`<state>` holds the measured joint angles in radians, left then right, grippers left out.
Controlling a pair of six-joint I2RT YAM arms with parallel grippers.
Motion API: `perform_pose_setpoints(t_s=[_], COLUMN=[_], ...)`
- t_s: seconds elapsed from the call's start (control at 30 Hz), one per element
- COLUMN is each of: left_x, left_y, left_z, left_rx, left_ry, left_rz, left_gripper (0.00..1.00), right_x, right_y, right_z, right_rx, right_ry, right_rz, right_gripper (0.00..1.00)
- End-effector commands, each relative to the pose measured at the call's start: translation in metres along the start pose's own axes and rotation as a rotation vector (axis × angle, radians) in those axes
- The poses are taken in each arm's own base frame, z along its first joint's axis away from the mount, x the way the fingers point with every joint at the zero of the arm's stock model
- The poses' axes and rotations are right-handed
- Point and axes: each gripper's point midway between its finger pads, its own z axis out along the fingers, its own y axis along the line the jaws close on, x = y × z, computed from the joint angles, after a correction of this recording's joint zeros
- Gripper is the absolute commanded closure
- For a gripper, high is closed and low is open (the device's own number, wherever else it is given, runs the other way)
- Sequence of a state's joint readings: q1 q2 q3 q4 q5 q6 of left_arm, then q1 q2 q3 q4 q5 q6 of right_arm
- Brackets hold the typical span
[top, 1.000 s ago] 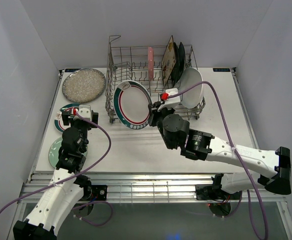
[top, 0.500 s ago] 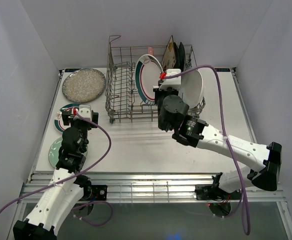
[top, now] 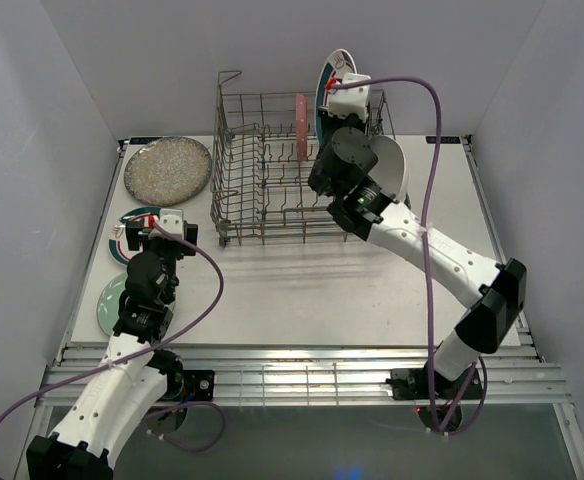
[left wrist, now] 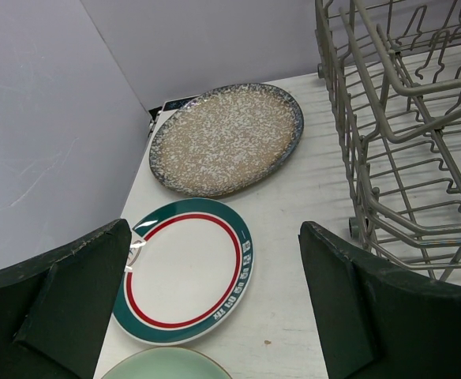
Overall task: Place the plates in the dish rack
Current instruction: Insert the plate into the dish rack.
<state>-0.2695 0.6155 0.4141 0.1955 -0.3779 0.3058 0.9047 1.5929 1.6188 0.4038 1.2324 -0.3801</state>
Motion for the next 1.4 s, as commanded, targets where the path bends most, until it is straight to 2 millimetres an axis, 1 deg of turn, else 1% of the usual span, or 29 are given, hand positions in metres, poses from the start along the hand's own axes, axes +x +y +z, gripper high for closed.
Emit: perform_pose_setpoints(t_s=[0.0,0.03,0.07,0.1,0.13,0.17,0.2,0.23,0.27,0.3,0.4,0.57,0.63,0.7,0.83,0.9,0.93,0.97,1.0,1.07,1.1,1.37], left_x=[-0.001,-0.001,-0.001,-0.001,-0.001,0.000,-0.001,0.001,0.000,0.000,0.001,0.001,0.002,0.001,0.003,0.003,0.004,0.004,0.003,0.003,0.002,0.003], left_y=[0.003,0.003,0.003,0.003,0.003,0.003,0.003,0.002,0.002,0.003,0.002,0.001,0.001,0.001,-0.001,-0.001,-0.002,-0.002,-0.003,-0.004,-0.004,-0.005], left_z=[0.000,0.000,0.000,0.000,0.000,0.000,0.000,0.001,0.001,0.001,0.001,0.001,0.001,0.002,0.002,0.002,0.002,0.003,0.003,0.003,0.003,0.004], left_rx=[-0.016,-0.015,-0.015,-0.015,-0.015,-0.013,-0.012,-0.011,-0.012,-0.014,-0.011,-0.007,-0.007,-0.005,0.001,0.001,0.005,0.006,0.011,0.013,0.016,0.022], left_ry=[-0.008,-0.009,-0.010,-0.010,-0.009,-0.008,-0.010,-0.002,-0.002,-0.001,-0.001,-0.001,0.001,0.000,0.004,0.004,0.006,0.007,0.006,0.002,0.003,0.004], left_rz=[-0.005,-0.005,-0.006,-0.006,-0.004,-0.005,-0.004,-0.001,-0.002,-0.002,0.000,-0.001,-0.001,-0.001,-0.002,-0.002,-0.002,0.000,0.002,-0.001,-0.002,-0.007], left_gripper=[0.02,0.02,0.02,0.02,0.02,0.02,0.02,0.02,0.02,0.02,0.02,0.02,0.02,0.02,0.02,0.02,0.02,0.02,0.02,0.02,0.02,0.02], right_x=[-0.037,-0.023,-0.032,-0.030,-0.016,-0.023,-0.022,-0.009,-0.016,-0.006,-0.003,0.015,0.027,0.033,0.054,0.059,0.068,0.069,0.077,0.080,0.087,0.116], right_y=[-0.004,0.008,0.009,0.012,0.023,0.023,0.026,0.034,0.034,0.040,0.042,0.047,0.050,0.050,0.055,0.056,0.060,0.061,0.065,0.067,0.070,0.082], right_z=[0.018,0.027,0.032,0.036,0.045,0.049,0.052,0.060,0.064,0.070,0.080,0.100,0.109,0.114,0.124,0.128,0.132,0.133,0.137,0.142,0.145,0.161], right_rx=[0.072,0.081,0.097,0.106,0.113,0.122,0.128,0.135,0.144,0.148,0.148,0.131,0.113,0.109,0.100,0.103,0.100,0.101,0.094,0.093,0.085,0.062], right_ry=[-0.067,-0.054,-0.061,-0.060,-0.049,-0.058,-0.058,-0.048,-0.057,-0.051,-0.061,-0.065,-0.051,-0.046,-0.034,-0.034,-0.028,-0.031,-0.028,-0.030,-0.028,-0.026], right_rz=[0.060,-0.001,0.010,0.000,-0.047,-0.035,-0.044,-0.088,-0.076,-0.108,-0.122,-0.175,-0.193,-0.190,-0.207,-0.205,-0.213,-0.208,-0.218,-0.212,-0.218,-0.242], right_gripper=[0.92,0.92,0.92,0.92,0.92,0.92,0.92,0.92,0.92,0.92,0.92,0.92,0.92,0.92,0.92,0.92,0.92,0.92,0.92,0.92,0.92,0.92])
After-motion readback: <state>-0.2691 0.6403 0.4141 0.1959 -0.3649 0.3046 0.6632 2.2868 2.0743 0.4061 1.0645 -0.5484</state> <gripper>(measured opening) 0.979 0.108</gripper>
